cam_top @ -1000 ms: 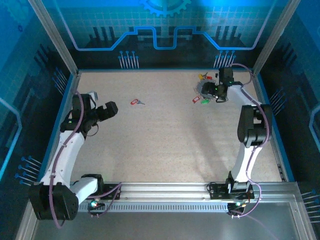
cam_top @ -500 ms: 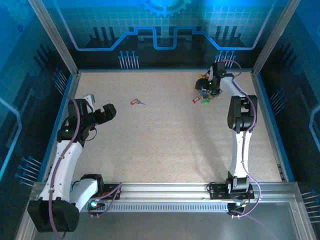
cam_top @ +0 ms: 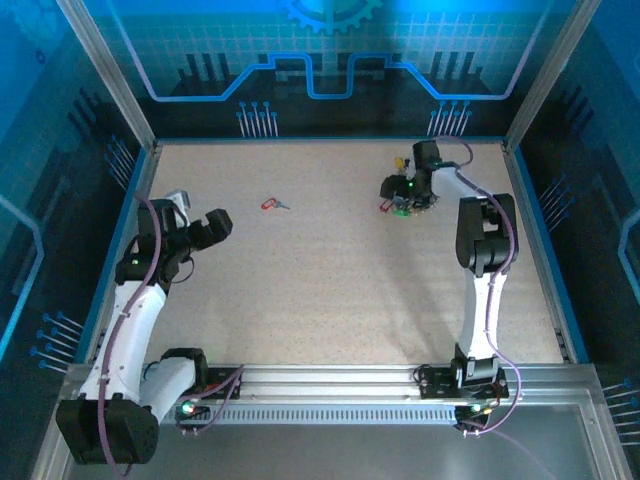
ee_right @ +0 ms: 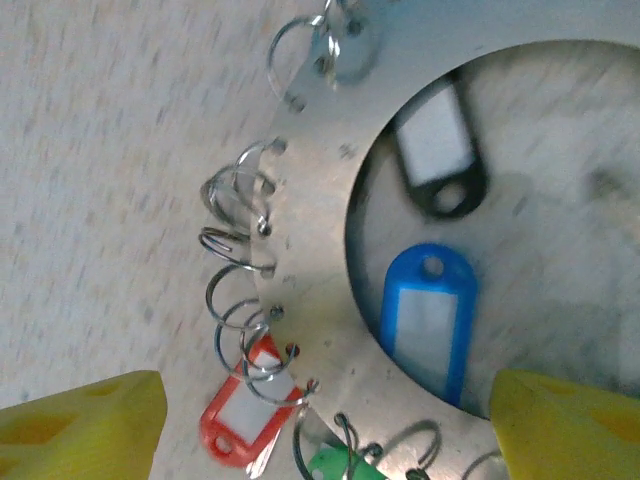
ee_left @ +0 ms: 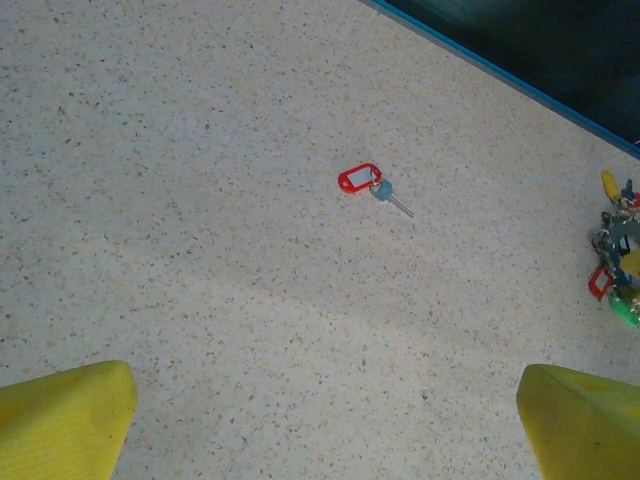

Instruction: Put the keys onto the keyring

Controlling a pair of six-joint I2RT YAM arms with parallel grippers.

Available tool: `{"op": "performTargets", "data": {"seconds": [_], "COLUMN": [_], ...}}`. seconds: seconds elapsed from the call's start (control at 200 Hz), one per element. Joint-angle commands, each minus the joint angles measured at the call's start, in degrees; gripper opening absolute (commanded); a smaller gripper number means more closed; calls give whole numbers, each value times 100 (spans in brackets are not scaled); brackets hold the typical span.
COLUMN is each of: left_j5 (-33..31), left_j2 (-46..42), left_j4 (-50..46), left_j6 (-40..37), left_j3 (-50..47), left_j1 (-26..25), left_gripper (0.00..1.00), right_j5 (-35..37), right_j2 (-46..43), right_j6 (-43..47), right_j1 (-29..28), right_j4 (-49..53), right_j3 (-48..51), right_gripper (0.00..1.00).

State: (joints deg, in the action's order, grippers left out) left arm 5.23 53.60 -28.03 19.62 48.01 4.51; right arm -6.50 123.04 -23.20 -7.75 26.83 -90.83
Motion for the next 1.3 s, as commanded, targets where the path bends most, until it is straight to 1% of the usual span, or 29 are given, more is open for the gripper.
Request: {"op": "performTargets", "data": {"seconds": [0.0, 0.09, 0.16, 0.24, 0.335, 0.41, 0.495, 0.515, 0.535, 0.585, 0.645, 0.735, 0.875, 0.935, 1.006, 1.121, 1.296], "left_j5": [25, 50, 80, 113, 181, 266, 354, 378, 406, 427, 230, -12, 171, 219, 202, 147, 99], "left_j2": [-39, -34, -34, -25, -8, 16, 49, 42, 52, 71, 97, 76, 53, 107, 165, 157, 44], "left_j4": [52, 56, 65, 86, 109, 146, 207, 236, 257, 264, 130, -5, 180, 191, 130, 96, 94], "left_j6": [113, 130, 147, 175, 224, 283, 391, 408, 411, 320, 131, 18, 159, 191, 183, 156, 129], "left_j3": [-98, -99, -105, -140, -163, -182, -220, -229, -247, -228, -141, -94, -206, -201, -163, -154, -155], "left_j1": [60, 58, 58, 50, 42, 32, 16, 15, 14, 13, 14, 14, 17, 15, 14, 14, 14], "left_gripper": [99, 99, 99, 99, 99, 99, 99, 99, 99, 99, 99, 99, 99, 99, 99, 99, 99], "right_j5": [-131, 11, 234, 230, 404, 517, 740, 839, 972, 1223, 1311, 1472, 2091, 2330, 2470, 2795, 3314], "right_j2": [-471, -818, -1030, -1262, -1686, -2103, -2477, -2515, -2534, -2503, -2450, -2409, -2015, -1853, -1667, -1371, -1272], "right_j6": [-474, -678, -721, -733, -654, -472, -90, 10, 77, 229, 361, 590, 796, 860, 879, 969, 1150], "right_j1": [-525, -926, -1207, -1431, -1493, -1424, -1387, -1391, -1400, -1441, -1578, -1886, -2107, -2219, -2342, -2479, -2637], "right_j4": [-31, -214, -162, -160, -90, -151, -57, 33, 167, 528, 834, 1011, 1144, 1136, 1123, 1193, 1319], "right_j3": [762, 1208, 1326, 1471, 1768, 2141, 2461, 2495, 2495, 2429, 2345, 2341, 2200, 2093, 1980, 1792, 1618], "right_gripper": [86, 86, 86, 86, 86, 85, 77, 74, 68, 56, 47, 39, 31, 31, 34, 33, 32]}}
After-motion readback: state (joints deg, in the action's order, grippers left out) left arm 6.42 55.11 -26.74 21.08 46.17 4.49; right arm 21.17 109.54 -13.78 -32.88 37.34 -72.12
